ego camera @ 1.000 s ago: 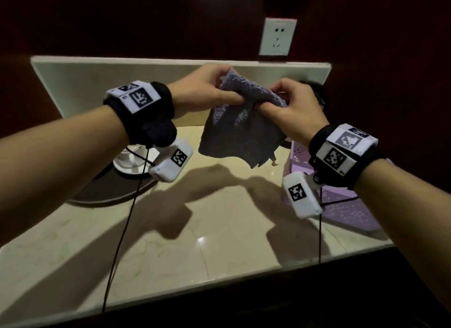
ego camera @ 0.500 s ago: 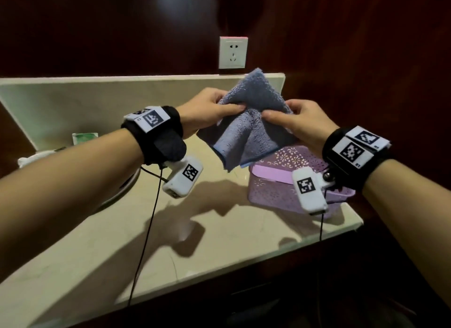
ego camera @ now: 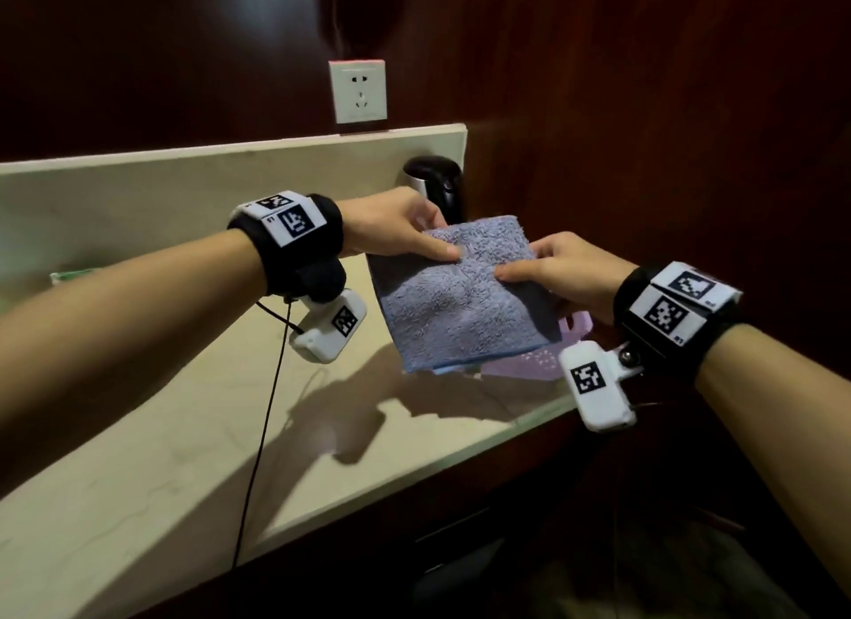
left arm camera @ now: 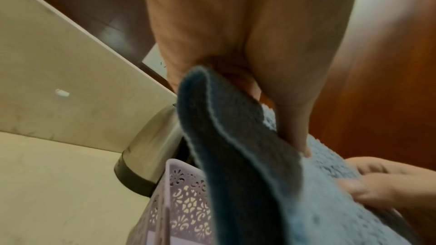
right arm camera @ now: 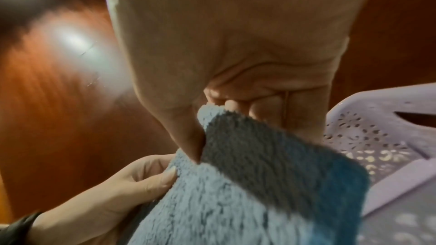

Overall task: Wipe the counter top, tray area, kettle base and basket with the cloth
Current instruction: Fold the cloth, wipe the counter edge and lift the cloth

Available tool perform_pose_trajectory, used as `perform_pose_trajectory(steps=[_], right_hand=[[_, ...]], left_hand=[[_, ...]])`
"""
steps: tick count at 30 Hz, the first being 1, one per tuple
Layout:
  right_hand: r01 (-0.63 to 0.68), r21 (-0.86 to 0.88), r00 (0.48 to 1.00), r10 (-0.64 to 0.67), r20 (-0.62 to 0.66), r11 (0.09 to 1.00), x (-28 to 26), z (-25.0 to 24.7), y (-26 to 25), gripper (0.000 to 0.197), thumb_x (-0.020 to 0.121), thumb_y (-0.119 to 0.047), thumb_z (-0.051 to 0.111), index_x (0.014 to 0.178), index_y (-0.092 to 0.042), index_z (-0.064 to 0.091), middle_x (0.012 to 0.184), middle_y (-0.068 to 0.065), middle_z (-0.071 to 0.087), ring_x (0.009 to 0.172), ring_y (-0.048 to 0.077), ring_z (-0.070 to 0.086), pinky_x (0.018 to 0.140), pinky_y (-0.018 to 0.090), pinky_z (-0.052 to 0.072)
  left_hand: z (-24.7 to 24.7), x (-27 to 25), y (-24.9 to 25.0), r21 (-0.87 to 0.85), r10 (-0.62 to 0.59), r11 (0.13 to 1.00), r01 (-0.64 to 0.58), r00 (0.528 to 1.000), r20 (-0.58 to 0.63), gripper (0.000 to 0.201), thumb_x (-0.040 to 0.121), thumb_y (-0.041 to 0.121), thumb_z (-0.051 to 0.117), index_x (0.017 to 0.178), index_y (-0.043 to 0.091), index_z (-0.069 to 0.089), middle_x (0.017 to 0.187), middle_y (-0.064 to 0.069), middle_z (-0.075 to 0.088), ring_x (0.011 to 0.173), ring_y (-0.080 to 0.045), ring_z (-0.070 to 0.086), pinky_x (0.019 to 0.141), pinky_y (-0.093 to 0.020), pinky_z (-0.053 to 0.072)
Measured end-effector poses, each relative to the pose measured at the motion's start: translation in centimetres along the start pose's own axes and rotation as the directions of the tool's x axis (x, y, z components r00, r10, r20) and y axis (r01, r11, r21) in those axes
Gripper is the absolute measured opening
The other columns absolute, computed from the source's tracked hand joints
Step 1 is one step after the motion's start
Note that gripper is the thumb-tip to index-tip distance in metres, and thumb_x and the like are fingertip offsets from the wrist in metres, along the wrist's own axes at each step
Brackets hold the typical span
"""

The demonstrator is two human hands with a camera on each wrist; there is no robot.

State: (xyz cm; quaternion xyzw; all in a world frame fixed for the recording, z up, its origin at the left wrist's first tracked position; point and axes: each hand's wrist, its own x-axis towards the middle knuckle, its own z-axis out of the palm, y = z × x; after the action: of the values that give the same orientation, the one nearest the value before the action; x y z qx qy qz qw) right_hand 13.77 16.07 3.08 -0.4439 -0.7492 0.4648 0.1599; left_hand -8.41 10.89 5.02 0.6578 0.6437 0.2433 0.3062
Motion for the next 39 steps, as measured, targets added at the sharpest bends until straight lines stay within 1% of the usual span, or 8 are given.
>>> perform_pose_trajectory(steps=[3,6,11,18,22,30,35,39], right_hand=[[-0.041,0.06,0.999,0.04,0.013,0.997,-0.8,-0.5,2.2,0.011,0.091,-0.019,0.065,0.081,-0.015,0.062,0.073,-0.001,0.067,0.049,0.008,0.062,0.042,0.017,0.045],[-0.028,0.043,0.999,0.029,-0.036,0.999,-0.9,-0.5,4.0,0.013,0.092,-0.014,0.064,0.079,-0.015,0.061,0.103,0.002,0.062,0.051,-0.001,0.065,0.042,0.021,0.051],[-0.107,-0.118,0.987,0.091,-0.132,0.987,-0.9,-1.6,5.6,0.026,0.083,-0.025,0.073,0.094,-0.002,0.067,0.089,0.015,0.071,0.081,0.029,0.073,0.068,0.05,0.061],[-0.096,-0.515,0.985,0.006,-0.173,0.852,-1.3,-1.7,5.0,0.025,0.077,-0.037,0.073,0.083,-0.015,0.064,0.08,0.001,0.066,0.081,0.021,0.066,0.064,0.028,0.052],[-0.107,-0.599,0.989,0.023,-0.145,0.794,-1.0,-1.9,4.3,0.032,0.075,-0.039,0.075,0.089,-0.01,0.067,0.084,0.005,0.072,0.071,0.021,0.07,0.064,0.037,0.061],[-0.155,-0.806,0.978,-0.028,-0.208,0.572,-0.7,-1.8,4.5,0.053,0.071,-0.062,0.059,0.114,-0.03,0.059,0.108,0.001,0.067,0.097,0.026,0.063,0.072,0.032,0.045],[0.096,-0.638,0.989,0.0,0.148,0.764,-1.2,-1.6,4.8,0.036,0.086,-0.044,0.059,0.12,-0.034,0.065,0.113,-0.014,0.061,0.103,0.012,0.057,0.091,0.029,0.048],[0.177,-0.701,0.979,-0.049,0.198,0.691,-1.3,-1.2,5.1,0.027,0.088,-0.027,0.061,0.114,-0.026,0.068,0.095,-0.01,0.067,0.088,0.01,0.06,0.075,0.024,0.046]], left_hand=[[1.3,1.7,0.6,0.089,0.064,0.994,-0.066,0.998,0.025,0.031,0.085,0.034,0.074,0.098,0.006,0.069,0.091,-0.01,0.073,0.073,-0.009,0.063,0.069,-0.025,0.052],[2.7,3.4,1.0,0.24,0.115,0.963,-0.121,0.993,0.037,0.029,0.085,0.039,0.073,0.097,0.013,0.073,0.091,-0.008,0.075,0.074,-0.008,0.062,0.071,-0.027,0.051],[5.2,5.8,1.7,0.479,0.15,0.869,-0.124,0.989,-0.017,0.038,0.083,0.049,0.072,0.108,0.021,0.074,0.093,0.002,0.067,0.085,-0.012,0.059,0.072,-0.021,0.04],[7.0,6.6,0.6,0.604,0.183,0.782,-0.155,0.983,0.015,0.036,0.082,0.049,0.072,0.107,0.023,0.072,0.099,0.002,0.07,0.088,-0.017,0.064,0.077,-0.027,0.05],[6.9,5.6,0.7,0.611,0.237,0.755,-0.239,0.968,0.087,0.049,0.083,0.062,0.063,0.115,0.025,0.07,0.107,0.004,0.071,0.094,-0.015,0.066,0.081,-0.032,0.054],[7.4,3.1,0.4,0.634,0.21,0.65,-0.419,0.901,0.38,0.033,0.085,0.051,0.067,0.085,0.018,0.068,0.077,0.005,0.066,0.068,-0.017,0.056,0.056,-0.017,0.037],[7.6,2.7,-0.4,0.607,0.236,0.689,-0.397,0.914,0.33,0.024,0.083,0.031,0.071,0.105,0.021,0.067,0.091,0.01,0.064,0.081,-0.013,0.06,0.074,-0.027,0.049],[7.7,2.8,-1.0,0.625,0.221,0.697,-0.351,0.935,0.279,0.028,0.082,0.031,0.071,0.107,0.021,0.063,0.093,0.009,0.062,0.083,-0.013,0.058,0.071,-0.026,0.046]])
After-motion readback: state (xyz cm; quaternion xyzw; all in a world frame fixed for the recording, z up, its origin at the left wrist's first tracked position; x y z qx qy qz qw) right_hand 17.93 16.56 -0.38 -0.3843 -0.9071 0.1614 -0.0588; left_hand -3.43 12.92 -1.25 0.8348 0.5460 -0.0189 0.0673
